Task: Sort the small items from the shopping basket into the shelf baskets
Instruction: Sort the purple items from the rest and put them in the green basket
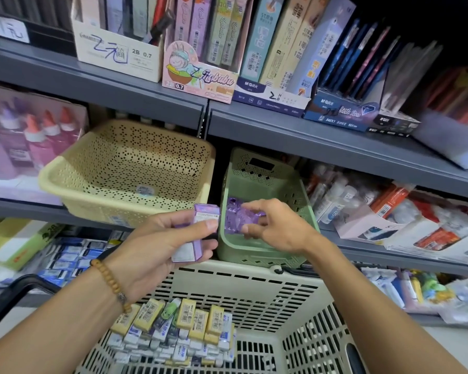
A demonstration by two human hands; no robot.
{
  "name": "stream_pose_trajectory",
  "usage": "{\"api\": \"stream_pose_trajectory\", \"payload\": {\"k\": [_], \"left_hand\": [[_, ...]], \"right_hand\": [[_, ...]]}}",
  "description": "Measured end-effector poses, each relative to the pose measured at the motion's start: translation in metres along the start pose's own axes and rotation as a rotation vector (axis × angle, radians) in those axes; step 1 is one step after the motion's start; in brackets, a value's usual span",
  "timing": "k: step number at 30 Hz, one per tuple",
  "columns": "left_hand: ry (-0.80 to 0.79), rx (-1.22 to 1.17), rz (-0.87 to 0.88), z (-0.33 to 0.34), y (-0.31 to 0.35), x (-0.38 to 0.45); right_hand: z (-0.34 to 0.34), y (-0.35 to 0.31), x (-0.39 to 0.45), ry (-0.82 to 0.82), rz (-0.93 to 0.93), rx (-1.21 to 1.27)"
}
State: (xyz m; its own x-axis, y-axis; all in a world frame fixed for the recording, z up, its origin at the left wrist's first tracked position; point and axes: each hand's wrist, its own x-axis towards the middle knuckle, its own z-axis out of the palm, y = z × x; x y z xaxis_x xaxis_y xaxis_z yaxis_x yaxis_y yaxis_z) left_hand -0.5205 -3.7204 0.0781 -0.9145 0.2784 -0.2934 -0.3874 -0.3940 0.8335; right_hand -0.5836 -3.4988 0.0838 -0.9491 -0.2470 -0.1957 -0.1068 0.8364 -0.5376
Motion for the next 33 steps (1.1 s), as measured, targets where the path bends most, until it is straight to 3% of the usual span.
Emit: {"api": "stream_pose_trajectory", "payload": {"k": [3, 8, 17, 25, 28, 30, 33], "left_hand": [[0.041, 0.059, -0.007, -0.003, 0.000, 0.000], [0.103, 0.206, 0.030, -0.006, -0.001, -0.002], [0.176, 0.506, 0.114, -0.002, -0.007, -0.005], [0.210, 0.786, 0.231, -0.003, -0.015, -0.002], [0.259, 0.909, 0.321, -0.001, -0.019, -0.003], [0.245, 0.971, 0.401, 0.002, -0.019, -0.004], [0.194, 0.954, 0.460, 0.005, -0.019, -0.005]], "right_hand": [[0.000, -0.001, 0.003, -0.074, 0.005, -0.126], [0.010, -0.006, 0.014, -0.053, -0.062, -0.281], [0.023, -0.003, 0.037, -0.076, -0.066, -0.306], [0.010, -0.001, 0.016, 0.006, -0.043, -0.077], [0.003, -0.016, -0.001, 0.051, -0.093, 0.229], [-0.002, -0.029, -0.015, -0.040, -0.110, 0.372], [-0.002, -0.045, -0.028, -0.179, -0.106, 0.389]]}}
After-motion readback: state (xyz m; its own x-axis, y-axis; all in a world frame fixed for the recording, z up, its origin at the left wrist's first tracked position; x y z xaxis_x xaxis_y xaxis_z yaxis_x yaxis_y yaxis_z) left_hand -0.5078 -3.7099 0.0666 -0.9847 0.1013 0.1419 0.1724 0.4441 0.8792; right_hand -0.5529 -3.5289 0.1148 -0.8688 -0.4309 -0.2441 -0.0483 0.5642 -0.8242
